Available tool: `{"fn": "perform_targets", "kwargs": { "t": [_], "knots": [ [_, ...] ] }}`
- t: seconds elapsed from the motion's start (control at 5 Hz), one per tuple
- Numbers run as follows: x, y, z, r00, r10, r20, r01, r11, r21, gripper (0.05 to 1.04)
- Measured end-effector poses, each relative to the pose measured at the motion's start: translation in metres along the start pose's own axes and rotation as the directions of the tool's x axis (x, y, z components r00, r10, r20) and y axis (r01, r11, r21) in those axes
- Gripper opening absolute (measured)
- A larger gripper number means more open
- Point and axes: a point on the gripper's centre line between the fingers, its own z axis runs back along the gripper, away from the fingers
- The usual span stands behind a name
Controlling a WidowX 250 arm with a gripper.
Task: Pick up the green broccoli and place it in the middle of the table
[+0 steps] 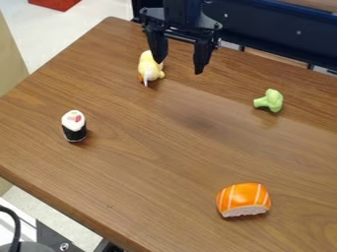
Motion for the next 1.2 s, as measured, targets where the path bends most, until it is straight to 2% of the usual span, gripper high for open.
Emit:
{"fn": "perform_targets", "kwargs": {
  "t": [0.2, 0.6, 0.8, 1.0, 1.2],
  "knots": [
    [-0.004, 0.0, -0.009, 0.999, 0.006, -0.032, -0.006, 1.0, -0.001, 1.0],
    [-0.001, -0.019, -0.015, 0.998, 0.027, -0.06, -0.027, 1.0, 0.01, 1.0],
    [0.003, -0.036, -0.011, 0.998, 0.029, -0.048, -0.029, 1.0, 0.003, 1.0],
    [0.011, -0.056, -0.012, 0.997, 0.049, -0.064, -0.049, 0.999, -0.005, 1.0],
    [0.023, -0.076, -0.014, 0.996, 0.075, -0.053, -0.076, 0.997, -0.009, 1.0]
  ]
}}
